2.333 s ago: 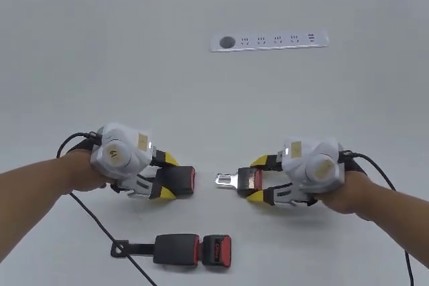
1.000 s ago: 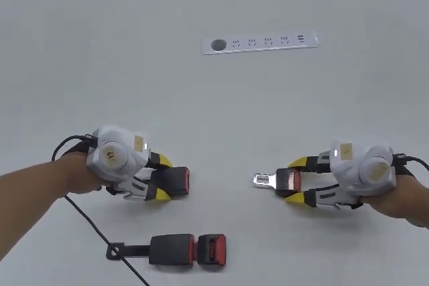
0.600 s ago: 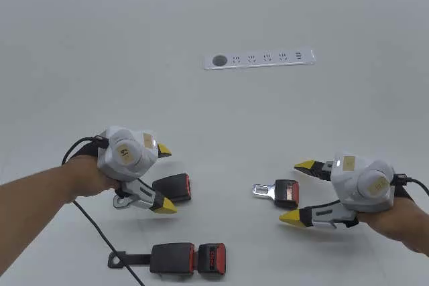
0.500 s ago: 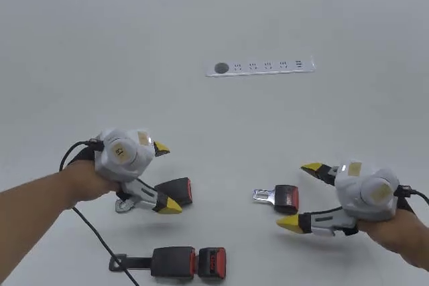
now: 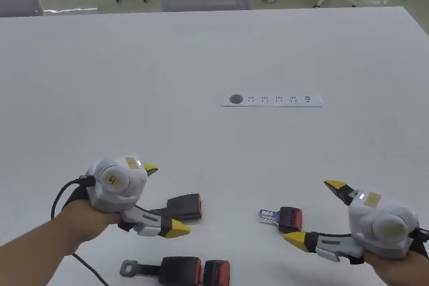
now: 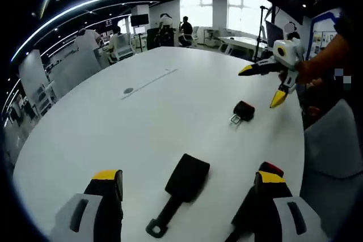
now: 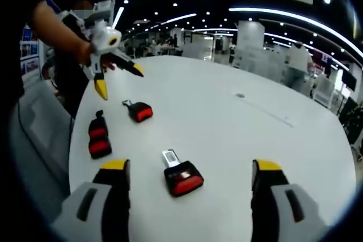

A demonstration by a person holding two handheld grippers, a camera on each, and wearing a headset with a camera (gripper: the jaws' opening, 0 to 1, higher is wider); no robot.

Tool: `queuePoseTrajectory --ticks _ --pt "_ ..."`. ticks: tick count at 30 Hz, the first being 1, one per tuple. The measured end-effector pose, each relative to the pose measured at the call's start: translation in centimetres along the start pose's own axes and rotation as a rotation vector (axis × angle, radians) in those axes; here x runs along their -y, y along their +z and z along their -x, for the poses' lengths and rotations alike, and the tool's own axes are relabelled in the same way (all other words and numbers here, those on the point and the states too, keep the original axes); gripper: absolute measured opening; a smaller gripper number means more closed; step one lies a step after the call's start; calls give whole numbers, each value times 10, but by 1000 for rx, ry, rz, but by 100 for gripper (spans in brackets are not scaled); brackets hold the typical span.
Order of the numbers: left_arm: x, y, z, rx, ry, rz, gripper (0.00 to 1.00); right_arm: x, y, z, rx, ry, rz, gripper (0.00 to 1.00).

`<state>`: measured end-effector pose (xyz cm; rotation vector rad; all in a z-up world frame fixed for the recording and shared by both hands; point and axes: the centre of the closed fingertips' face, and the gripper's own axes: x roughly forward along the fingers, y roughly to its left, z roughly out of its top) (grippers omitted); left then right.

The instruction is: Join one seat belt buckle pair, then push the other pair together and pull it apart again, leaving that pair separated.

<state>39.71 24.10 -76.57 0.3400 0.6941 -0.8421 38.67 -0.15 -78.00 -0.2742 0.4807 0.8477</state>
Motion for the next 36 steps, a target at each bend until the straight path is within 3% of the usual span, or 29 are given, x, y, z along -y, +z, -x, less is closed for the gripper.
queuePoseTrajectory --ticks 8,12,14,15,16,21,29,32,36 --pt "12 -15 35 46 74 56 100 -22 10 12 30 -16 -2 91" --pt "17 -17 50 98 100 92 100 -32 13 18 39 -23 1 92" --pt "21 -21 52 90 96 57 100 -35 14 21 44 -33 2 92" --pt "26 -28 53 50 75 19 100 -36 14 22 45 -41 5 92" --pt "28 -30 54 48 68 19 100 -37 14 23 39 -49 6 92" --pt "26 -29 64 124 77 99 100 -48 10 33 23 -77 -8 93" --pt "35 -56 74 145 67 164 100 -68 -3 45 -2 -110 -43 94" --pt "38 -68 79 132 68 169 100 -73 -6 48 3 -120 -56 94" --pt "39 -69 87 149 72 193 100 -77 -10 52 -2 -132 -69 94"
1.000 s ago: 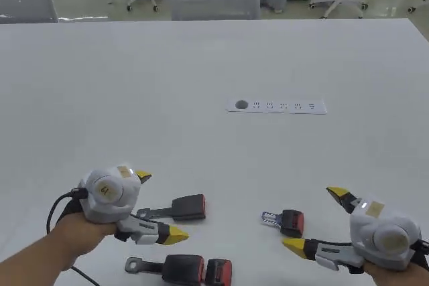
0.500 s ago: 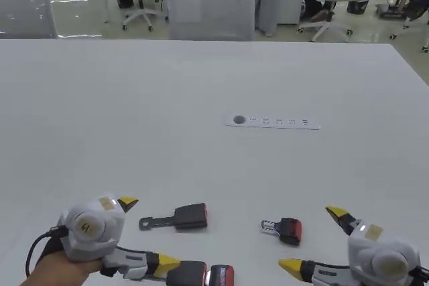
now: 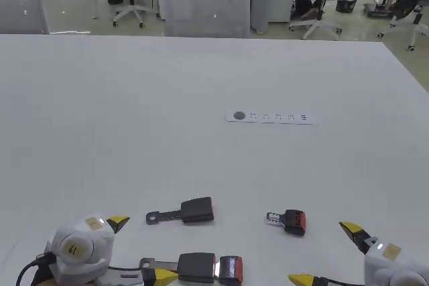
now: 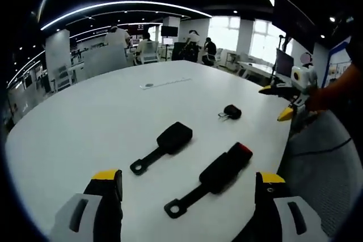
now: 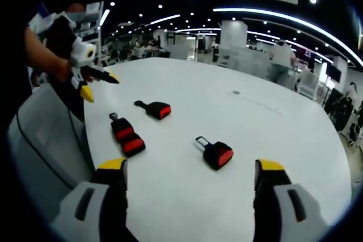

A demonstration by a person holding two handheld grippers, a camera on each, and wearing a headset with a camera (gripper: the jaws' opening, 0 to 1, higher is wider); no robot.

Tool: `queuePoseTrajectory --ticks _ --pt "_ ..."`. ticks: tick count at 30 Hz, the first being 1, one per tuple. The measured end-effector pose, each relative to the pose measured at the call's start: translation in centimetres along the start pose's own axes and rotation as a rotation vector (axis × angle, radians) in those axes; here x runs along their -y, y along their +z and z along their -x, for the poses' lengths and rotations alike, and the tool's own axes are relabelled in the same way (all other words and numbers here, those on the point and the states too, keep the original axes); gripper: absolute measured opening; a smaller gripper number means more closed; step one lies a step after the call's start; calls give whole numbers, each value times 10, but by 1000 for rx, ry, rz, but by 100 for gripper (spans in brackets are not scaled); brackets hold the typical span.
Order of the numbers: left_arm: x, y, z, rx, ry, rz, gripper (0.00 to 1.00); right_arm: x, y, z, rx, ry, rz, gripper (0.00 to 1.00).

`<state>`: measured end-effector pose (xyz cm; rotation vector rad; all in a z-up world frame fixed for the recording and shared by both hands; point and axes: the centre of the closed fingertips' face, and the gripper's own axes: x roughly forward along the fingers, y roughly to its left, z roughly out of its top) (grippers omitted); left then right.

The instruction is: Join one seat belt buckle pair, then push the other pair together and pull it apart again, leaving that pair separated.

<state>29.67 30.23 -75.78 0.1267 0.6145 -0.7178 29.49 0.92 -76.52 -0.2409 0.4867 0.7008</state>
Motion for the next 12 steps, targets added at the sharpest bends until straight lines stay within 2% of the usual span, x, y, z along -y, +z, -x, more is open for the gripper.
queuePoseTrajectory --ticks 7,12 --pt "0 0 8 14 17 3 100 -7 -4 6 0 0 -6 95" --pt "0 1 13 18 25 -2 100 -4 -1 8 11 -9 -11 96"
